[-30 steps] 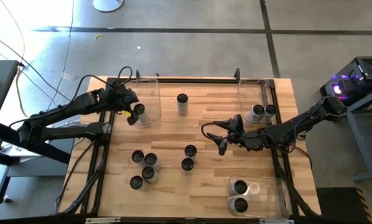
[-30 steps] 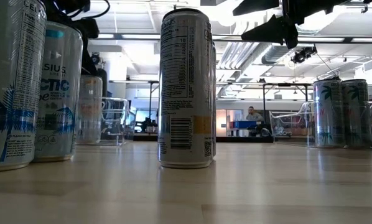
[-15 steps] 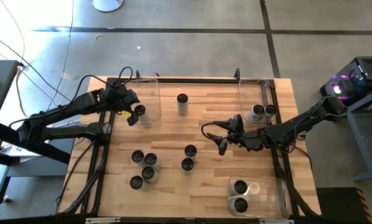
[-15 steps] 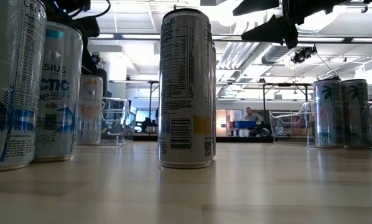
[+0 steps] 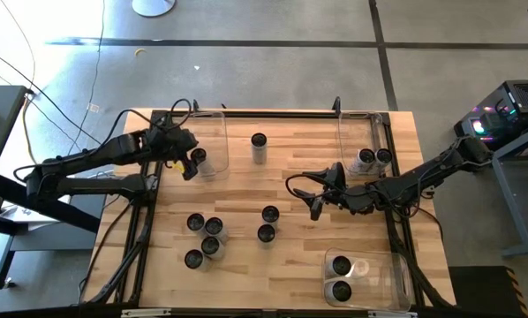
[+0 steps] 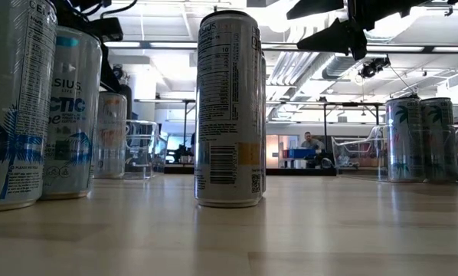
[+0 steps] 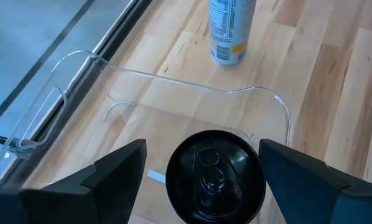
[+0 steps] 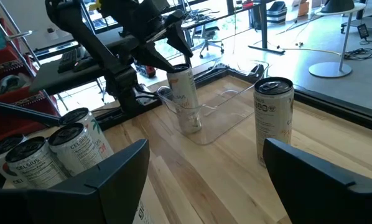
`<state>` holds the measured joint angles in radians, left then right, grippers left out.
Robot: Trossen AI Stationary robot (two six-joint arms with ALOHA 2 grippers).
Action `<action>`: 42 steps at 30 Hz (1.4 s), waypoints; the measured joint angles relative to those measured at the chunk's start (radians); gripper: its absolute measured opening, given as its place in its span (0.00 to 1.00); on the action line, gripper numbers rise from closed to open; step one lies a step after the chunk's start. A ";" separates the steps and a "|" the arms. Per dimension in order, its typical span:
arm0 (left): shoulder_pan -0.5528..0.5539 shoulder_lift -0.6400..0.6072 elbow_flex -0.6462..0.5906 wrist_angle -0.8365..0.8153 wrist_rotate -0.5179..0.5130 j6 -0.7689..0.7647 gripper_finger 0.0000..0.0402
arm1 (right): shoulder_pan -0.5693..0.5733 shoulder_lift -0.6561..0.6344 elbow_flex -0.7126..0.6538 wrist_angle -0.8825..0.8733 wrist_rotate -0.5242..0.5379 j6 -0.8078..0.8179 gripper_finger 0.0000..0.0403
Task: Sort soda cans
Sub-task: Put the white/yellow soda can into the top left transparent bin
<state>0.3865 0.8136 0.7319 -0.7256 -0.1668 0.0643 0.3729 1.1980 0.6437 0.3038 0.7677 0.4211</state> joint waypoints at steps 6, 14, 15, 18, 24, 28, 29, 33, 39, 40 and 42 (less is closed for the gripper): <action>-0.011 -0.004 0.030 -0.013 -0.008 -0.001 0.75 | 0.000 0.000 0.000 0.000 0.000 0.000 0.77; -0.010 -0.003 0.092 -0.057 -0.029 -0.053 0.75 | 0.000 0.000 0.000 0.000 0.000 0.000 0.77; -0.008 0.000 0.092 -0.055 -0.028 -0.067 0.75 | 0.000 0.000 0.000 0.000 0.000 0.000 0.77; 0.000 0.016 0.092 -0.035 -0.024 -0.102 0.75 | 0.000 0.000 0.000 0.000 0.000 0.001 0.77; 0.006 0.049 0.091 -0.052 0.049 -0.093 0.79 | 0.000 0.000 0.000 0.000 0.000 -0.003 0.77; 0.006 0.064 0.091 -0.094 0.022 -0.055 0.83 | 0.000 0.000 0.000 -0.007 0.000 -0.011 0.77; 0.006 0.066 0.091 -0.099 0.007 -0.060 0.83 | 0.000 0.000 0.000 -0.008 0.000 -0.011 0.77; 0.006 0.071 0.087 -0.111 -0.008 -0.062 0.83 | 0.000 0.000 0.000 -0.008 0.000 -0.011 0.77; 0.006 0.067 0.036 -0.071 -0.021 -0.069 0.83 | 0.000 0.000 0.000 -0.008 0.000 -0.011 0.77; 0.006 0.067 0.032 -0.066 -0.021 -0.080 0.83 | 0.000 0.000 0.000 -0.008 0.000 -0.011 0.77; 0.006 0.068 0.031 -0.059 -0.021 -0.088 0.83 | 0.000 0.000 0.000 -0.008 0.000 -0.011 0.77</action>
<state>0.3923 0.8817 0.7632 -0.7844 -0.1883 -0.0239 0.3725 1.1981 0.6437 0.2962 0.7673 0.4103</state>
